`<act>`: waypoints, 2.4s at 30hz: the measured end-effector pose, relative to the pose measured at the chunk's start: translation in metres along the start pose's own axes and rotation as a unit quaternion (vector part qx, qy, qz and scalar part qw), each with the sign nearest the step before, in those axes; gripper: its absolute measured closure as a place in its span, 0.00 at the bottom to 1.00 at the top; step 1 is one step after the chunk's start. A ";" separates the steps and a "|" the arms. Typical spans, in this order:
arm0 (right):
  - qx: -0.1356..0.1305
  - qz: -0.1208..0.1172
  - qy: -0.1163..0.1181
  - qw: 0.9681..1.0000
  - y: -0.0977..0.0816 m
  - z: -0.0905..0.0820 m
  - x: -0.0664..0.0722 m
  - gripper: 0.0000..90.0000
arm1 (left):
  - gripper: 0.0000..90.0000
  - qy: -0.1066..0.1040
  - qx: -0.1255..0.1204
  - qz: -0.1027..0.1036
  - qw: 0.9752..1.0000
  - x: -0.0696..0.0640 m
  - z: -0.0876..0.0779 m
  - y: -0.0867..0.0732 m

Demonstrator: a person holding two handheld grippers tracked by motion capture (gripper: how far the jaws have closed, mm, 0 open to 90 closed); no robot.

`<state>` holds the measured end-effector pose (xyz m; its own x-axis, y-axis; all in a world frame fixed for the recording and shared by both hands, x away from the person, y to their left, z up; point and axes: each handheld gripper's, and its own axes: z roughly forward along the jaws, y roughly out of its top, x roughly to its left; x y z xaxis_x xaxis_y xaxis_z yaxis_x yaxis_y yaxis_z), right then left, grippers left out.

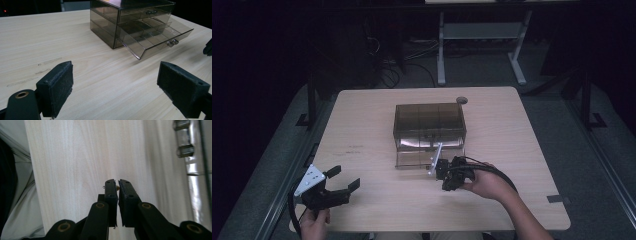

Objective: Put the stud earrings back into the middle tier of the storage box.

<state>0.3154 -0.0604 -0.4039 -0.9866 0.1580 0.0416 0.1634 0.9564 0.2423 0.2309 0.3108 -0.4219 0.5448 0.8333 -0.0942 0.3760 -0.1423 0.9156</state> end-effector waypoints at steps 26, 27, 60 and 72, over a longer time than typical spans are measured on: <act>-0.018 0.019 -0.040 0.999 -0.001 -0.037 -0.021 0.94 | 0.14 0.001 0.001 0.004 1.000 -0.001 0.000 0.000; -0.018 0.020 -0.041 0.999 -0.001 -0.039 -0.023 0.94 | 0.14 0.001 0.001 0.004 1.000 -0.001 0.000 0.001; -0.018 0.059 -0.048 0.997 0.003 -0.047 -0.075 0.94 | 0.14 0.002 0.004 0.002 1.000 0.000 0.002 0.001; -0.007 0.083 -0.040 0.996 0.004 -0.034 -0.090 0.94 | 0.14 0.001 0.004 0.006 1.000 -0.001 0.001 0.001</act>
<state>0.4051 -0.0789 -0.3732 -0.9431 0.3325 0.0050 0.3229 0.9122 0.2521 0.2312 0.3091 -0.4210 0.5475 0.8328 -0.0824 0.3761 -0.1569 0.9132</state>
